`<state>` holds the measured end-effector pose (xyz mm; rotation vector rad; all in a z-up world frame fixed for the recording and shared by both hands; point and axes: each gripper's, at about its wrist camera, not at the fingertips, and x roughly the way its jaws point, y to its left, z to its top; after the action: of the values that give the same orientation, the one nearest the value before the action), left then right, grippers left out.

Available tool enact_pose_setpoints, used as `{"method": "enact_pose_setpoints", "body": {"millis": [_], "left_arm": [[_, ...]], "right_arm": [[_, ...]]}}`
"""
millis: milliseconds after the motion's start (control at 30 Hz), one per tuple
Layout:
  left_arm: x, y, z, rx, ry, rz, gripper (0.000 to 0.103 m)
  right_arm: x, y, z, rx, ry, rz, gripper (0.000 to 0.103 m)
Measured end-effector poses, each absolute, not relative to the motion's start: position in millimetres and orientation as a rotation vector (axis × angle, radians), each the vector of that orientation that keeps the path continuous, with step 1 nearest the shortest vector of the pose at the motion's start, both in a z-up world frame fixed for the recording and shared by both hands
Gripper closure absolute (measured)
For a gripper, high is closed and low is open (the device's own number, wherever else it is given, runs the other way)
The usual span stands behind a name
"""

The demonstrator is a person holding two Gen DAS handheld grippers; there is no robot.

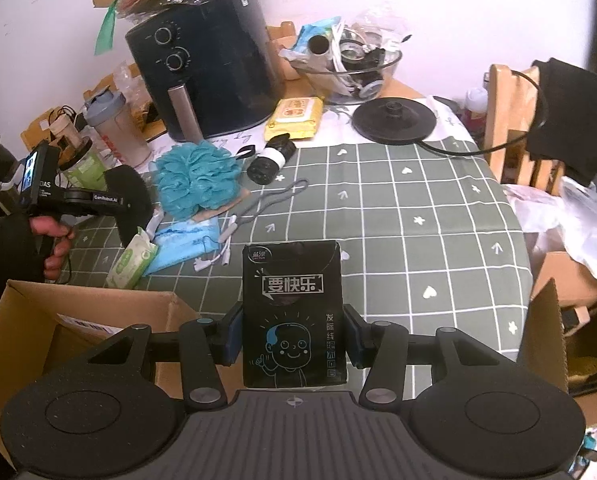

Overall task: Organize soft objects
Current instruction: 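Lift the black package with the right gripper while the left gripper grasps the black foam cylinder, then carry the foam cylinder and black package over the open cardboard box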

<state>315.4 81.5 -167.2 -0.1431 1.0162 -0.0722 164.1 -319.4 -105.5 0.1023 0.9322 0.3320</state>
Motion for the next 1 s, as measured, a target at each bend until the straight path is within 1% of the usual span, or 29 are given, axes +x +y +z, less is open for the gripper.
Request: {"method": "enact_pose_setpoints", "body": {"millis": [100, 433, 1000], "left_arm": [[314.6, 81.6, -158.3, -0.132, 0.996, -0.072, 0.058], [302.9, 79.8, -108.4, -0.121, 0.901, -0.083, 0.059], [235.3, 68.7, -30.9, -0.15, 0.85, -0.165, 0.06]], "right_arm": [[161.2, -322.7, -102.4, 0.108, 0.918, 0.32, 0.051], [157.0, -327.0, -88.8, 0.118, 0.879, 0.316, 0.051], [145.5, -313.5, -66.3, 0.133, 0.829, 0.384, 0.051]]}}
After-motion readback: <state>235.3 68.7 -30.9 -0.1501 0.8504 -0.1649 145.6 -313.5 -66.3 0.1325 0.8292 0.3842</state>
